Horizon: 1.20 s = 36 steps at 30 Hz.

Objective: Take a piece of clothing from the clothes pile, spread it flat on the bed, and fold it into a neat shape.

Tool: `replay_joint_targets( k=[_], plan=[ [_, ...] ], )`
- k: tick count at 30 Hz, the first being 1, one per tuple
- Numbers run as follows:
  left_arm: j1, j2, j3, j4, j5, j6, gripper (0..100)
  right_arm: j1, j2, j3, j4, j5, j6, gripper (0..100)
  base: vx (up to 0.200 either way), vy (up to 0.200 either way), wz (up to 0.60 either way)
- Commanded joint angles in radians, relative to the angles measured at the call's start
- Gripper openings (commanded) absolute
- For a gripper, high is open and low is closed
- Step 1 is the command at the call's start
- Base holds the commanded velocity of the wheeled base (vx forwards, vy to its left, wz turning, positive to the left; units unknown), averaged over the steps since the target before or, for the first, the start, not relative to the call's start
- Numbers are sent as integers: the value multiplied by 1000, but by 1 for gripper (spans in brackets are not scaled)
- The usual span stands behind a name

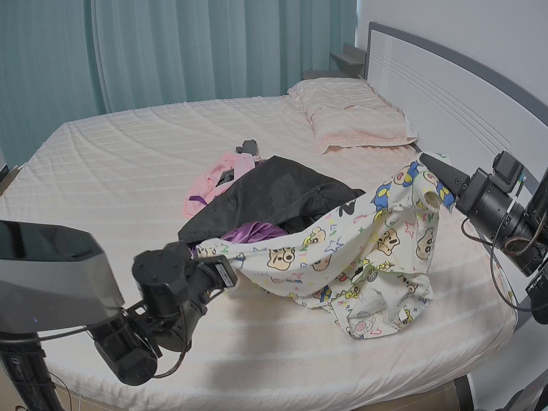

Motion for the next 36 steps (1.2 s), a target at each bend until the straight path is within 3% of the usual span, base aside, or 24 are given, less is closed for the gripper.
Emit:
replay_joint_targets(
  k=[1,7,9,14,22,26,30,36],
  plan=[
    [18,-288,0,7,79,73,0,0,-12,-126,-2,-41,-34,0,0,0,0],
    [3,-391,0,2,94,139,0,57,-95,-147,1,-38,-74,0,0,0,0],
    [-14,-408,43,2,94,133,0,103,-118,-94,12,-44,-74,0,0,0,0],
    [-26,-400,209,-2,91,128,0,122,-88,100,7,-38,-68,0,0,0,0],
    [-35,-384,374,-4,88,-32,0,140,-9,244,-7,-76,4,0,0,0,0],
    [-46,-377,432,-4,90,-50,0,171,-3,271,-5,-81,30,0,0,0,0],
    [-72,-373,426,-4,90,-48,0,241,20,305,-5,-79,33,0,0,0,0],
    [-121,-268,425,-6,105,-64,0,280,80,307,-18,-81,33,0,0,0,0]
  ],
)
